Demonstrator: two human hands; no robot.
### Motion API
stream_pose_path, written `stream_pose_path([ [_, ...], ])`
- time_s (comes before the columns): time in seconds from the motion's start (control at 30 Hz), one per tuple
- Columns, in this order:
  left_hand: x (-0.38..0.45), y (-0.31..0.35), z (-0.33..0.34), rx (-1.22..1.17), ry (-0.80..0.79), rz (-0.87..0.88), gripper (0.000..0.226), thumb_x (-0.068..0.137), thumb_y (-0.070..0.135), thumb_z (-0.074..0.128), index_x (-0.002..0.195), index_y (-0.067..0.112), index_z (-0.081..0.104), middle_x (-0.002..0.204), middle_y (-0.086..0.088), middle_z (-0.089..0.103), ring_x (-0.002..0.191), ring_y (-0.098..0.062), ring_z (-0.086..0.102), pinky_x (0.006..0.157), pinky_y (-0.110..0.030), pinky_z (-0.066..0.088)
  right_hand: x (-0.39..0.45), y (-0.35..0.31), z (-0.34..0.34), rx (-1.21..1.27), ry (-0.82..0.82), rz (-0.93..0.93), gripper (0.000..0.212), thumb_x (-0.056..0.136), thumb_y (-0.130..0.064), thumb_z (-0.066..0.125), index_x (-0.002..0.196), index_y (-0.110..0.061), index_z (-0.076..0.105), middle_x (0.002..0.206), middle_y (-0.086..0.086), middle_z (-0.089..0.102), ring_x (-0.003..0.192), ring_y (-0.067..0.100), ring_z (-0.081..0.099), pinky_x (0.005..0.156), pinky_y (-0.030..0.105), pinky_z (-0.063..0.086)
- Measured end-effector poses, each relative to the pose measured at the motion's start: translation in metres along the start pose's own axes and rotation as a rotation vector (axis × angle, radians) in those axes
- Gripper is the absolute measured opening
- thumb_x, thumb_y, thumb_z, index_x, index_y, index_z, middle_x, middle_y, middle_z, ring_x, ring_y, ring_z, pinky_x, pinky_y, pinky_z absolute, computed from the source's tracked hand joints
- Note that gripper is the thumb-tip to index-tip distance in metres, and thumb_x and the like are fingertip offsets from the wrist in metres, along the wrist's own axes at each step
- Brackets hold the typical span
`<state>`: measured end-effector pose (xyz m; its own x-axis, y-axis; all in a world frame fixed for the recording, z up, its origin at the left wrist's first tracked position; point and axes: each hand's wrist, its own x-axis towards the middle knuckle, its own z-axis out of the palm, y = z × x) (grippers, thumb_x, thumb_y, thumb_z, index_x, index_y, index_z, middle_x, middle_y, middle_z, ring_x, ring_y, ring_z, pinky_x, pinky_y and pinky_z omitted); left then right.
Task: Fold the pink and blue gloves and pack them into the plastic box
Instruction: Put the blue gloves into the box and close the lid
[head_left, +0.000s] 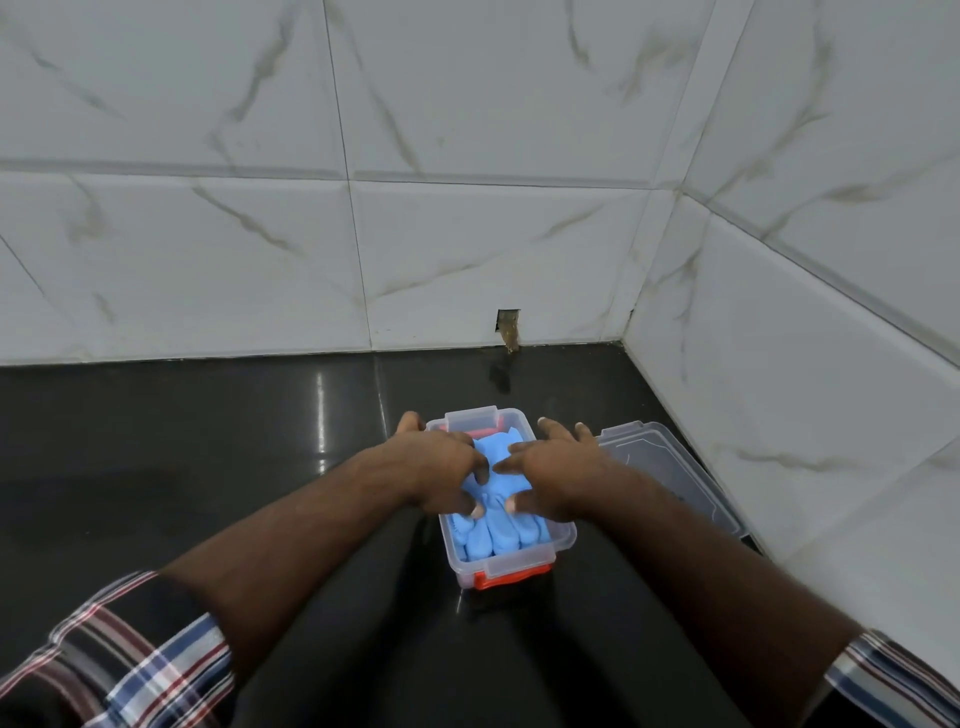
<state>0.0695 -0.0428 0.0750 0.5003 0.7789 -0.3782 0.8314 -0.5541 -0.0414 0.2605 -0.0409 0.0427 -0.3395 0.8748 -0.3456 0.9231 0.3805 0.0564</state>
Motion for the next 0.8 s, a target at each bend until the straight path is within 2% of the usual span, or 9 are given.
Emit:
stream_pose_path([
  [0.07,-0.001,0.001,-0.002,0.015,-0.046,0.01,0.057,0.086,0.062,0.061,0.138,0.041,0.05,0.144,0.008,0.047,0.134,-0.02,0.042,0.107,-0.056,0.021,-0.004,-0.003,0.0,-0.032,-0.07,-0.019,0.078,0.075,-0.08,0.052,0.144,-0.044,0.037,0.16,-0.003,0.028,0.15,0.033,0.004,0.111,0.069,-0.002],
  [0.17,0.0,0.005,-0.002,0.046,-0.106,0.003,0.062,0.084,0.06,0.066,0.14,0.039,0.048,0.145,0.007,0.045,0.138,-0.021,0.038,0.11,-0.059,0.019,-0.008,-0.01,0.005,-0.102,-0.063,-0.034,0.079,0.077,-0.076,0.056,0.145,-0.04,0.038,0.161,0.002,0.026,0.149,0.035,0.005,0.111,0.069,-0.003],
  [0.33,0.008,0.012,0.004,0.133,-0.079,0.0,0.07,0.078,0.062,0.071,0.139,0.038,0.046,0.141,0.002,0.046,0.135,-0.026,0.039,0.11,-0.064,0.02,-0.01,-0.017,0.015,-0.134,0.008,-0.036,0.088,0.079,-0.075,0.055,0.151,-0.032,0.027,0.161,0.007,0.023,0.149,0.039,0.005,0.111,0.07,-0.003],
  [0.5,0.014,0.014,0.014,0.134,-0.034,-0.005,0.074,0.073,0.064,0.073,0.136,0.034,0.047,0.137,0.0,0.048,0.131,-0.025,0.041,0.109,-0.063,0.021,-0.008,-0.017,0.022,-0.118,0.084,-0.035,0.089,0.076,-0.077,0.056,0.148,-0.032,0.032,0.158,0.006,0.03,0.148,0.04,0.009,0.111,0.072,-0.001],
  [0.6,0.014,0.013,0.014,0.116,-0.038,-0.002,0.072,0.074,0.064,0.072,0.135,0.035,0.047,0.137,0.001,0.047,0.131,-0.025,0.04,0.108,-0.06,0.022,-0.01,-0.018,0.02,-0.088,0.06,-0.02,0.088,0.076,-0.075,0.059,0.148,-0.032,0.031,0.159,0.006,0.028,0.149,0.04,0.007,0.112,0.071,0.0],
  [0.7,0.009,0.007,0.013,-0.007,-0.024,-0.014,0.049,0.086,0.056,0.063,0.13,0.039,0.05,0.134,0.006,0.05,0.129,-0.021,0.042,0.105,-0.054,0.024,-0.017,-0.02,0.01,0.031,0.031,0.013,0.078,0.081,-0.06,0.065,0.147,-0.033,0.034,0.159,0.002,0.028,0.149,0.037,0.008,0.113,0.067,0.004],
  [0.77,0.004,-0.002,0.013,-0.135,0.057,-0.02,0.032,0.095,0.035,0.054,0.126,0.04,0.054,0.131,0.011,0.053,0.128,-0.017,0.045,0.103,-0.048,0.026,-0.023,-0.026,0.009,0.157,0.193,0.013,0.057,0.086,-0.045,0.061,0.139,-0.031,0.047,0.148,0.0,0.045,0.143,0.033,0.027,0.114,0.057,0.02],
  [0.8,0.0,-0.008,0.013,-0.148,0.109,-0.019,0.035,0.095,0.024,0.051,0.126,0.04,0.055,0.13,0.012,0.054,0.127,-0.014,0.047,0.102,-0.045,0.027,-0.026,-0.032,0.011,0.235,0.305,0.011,0.047,0.088,-0.041,0.057,0.134,-0.029,0.054,0.139,-0.001,0.055,0.135,0.029,0.04,0.111,0.048,0.03],
])
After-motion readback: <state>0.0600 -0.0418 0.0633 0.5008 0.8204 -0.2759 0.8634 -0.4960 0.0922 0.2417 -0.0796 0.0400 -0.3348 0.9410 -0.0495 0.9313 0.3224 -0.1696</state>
